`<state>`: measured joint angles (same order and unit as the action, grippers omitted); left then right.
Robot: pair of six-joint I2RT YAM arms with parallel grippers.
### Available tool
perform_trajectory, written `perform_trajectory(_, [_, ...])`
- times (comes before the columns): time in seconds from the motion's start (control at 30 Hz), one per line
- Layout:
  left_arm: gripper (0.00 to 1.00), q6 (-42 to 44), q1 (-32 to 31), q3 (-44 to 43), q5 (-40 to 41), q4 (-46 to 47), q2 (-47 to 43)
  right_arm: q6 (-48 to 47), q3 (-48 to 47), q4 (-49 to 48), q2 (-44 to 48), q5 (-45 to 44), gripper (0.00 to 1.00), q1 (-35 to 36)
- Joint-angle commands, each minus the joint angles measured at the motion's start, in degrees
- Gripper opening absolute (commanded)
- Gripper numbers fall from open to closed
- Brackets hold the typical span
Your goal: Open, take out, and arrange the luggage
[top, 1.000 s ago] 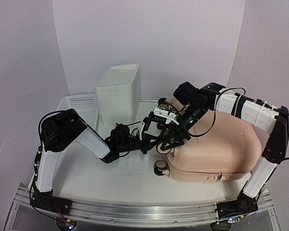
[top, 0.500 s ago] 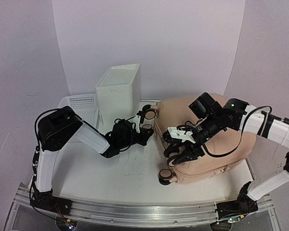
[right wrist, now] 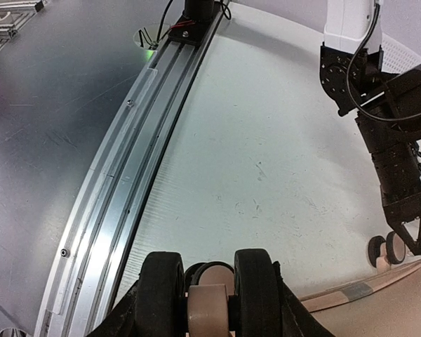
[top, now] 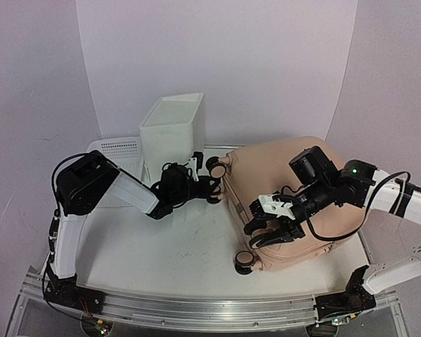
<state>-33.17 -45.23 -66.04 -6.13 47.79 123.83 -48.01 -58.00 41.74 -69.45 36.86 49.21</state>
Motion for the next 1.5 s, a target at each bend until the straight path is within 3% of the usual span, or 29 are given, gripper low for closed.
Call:
perform_trajectory(0.0, [0.0, -3.4, 5.5, -8.4, 2.9, -1.5, 2.6, 6.6, 2.5, 16.1, -0.2, 0.6, 0.0, 0.6])
perform_trajectory(0.27, [0.0, -1.5, 5.3, -14.8, 0.2, -7.4, 5.4, 4.5, -0.2, 17.0, -2.3, 1.1, 0.0, 0.8])
perform_trajectory(0.43, [0.01, 2.3, 4.4, -13.2, -1.3, -10.6, 1.6, 5.9, -1.9, 14.8, -2.6, -0.4, 0.0, 0.8])
perform_trajectory(0.53, [0.24, 3.1, 4.4, -8.6, -0.7, -13.2, -3.8, 16.6, -0.2, 5.6, -0.6, -7.2, 0.0, 0.7])
perform_trajectory(0.63, [0.53, 3.9, 4.5, -3.2, -2.9, -17.6, -9.8, 37.2, -0.2, -5.1, -1.0, -20.9, 0.0, 0.4])
perform_trajectory(0.67, [0.66, 3.8, 4.5, -2.1, -4.8, -19.4, -11.6, 38.9, -1.1, -6.3, -1.9, -24.8, 0.0, 0.4])
perform_trajectory(0.73, [0.78, 4.4, 4.4, 0.4, -8.0, -23.0, -15.0, 42.9, -2.0, -10.0, -3.7, -31.7, 0.0, 0.4])
perform_trajectory(0.83, [0.79, 5.1, 3.8, 5.5, -10.9, -27.1, -21.1, 51.2, -4.5, -14.3, -7.6, -46.6, 0.0, 0.1])
perform_trajectory(0.93, [0.79, 8.8, 0.9, 10.6, -10.7, -30.5, -27.9, 54.6, -10.1, -15.8, -13.6, -53.0, 0.0, -2.1])
perform_trajectory(1.17, [0.79, 13.3, -6.8, 17.7, -2.5, -32.0, -38.8, 57.2, -32.3, -20.0, -35.5, -48.8, 0.08, -10.7])
perform_trajectory(1.27, [0.8, 13.0, -7.4, 18.0, -2.6, -32.0, -39.8, 57.5, -47.5, -16.1, -46.7, -47.2, 0.22, -12.7])
perform_trajectory(1.37, [0.81, 14.4, -7.9, 16.6, -4.8, -31.9, -38.2, 57.5, -64.1, -7.9, -57.8, -42.2, 0.51, -14.3])
perform_trajectory(1.47, [0.83, 16.9, -8.2, 14.5, -7.3, -31.8, -35.5, 56.8, -78.9, 7.0, -62.5, -39.0, 0.8, -14.6])
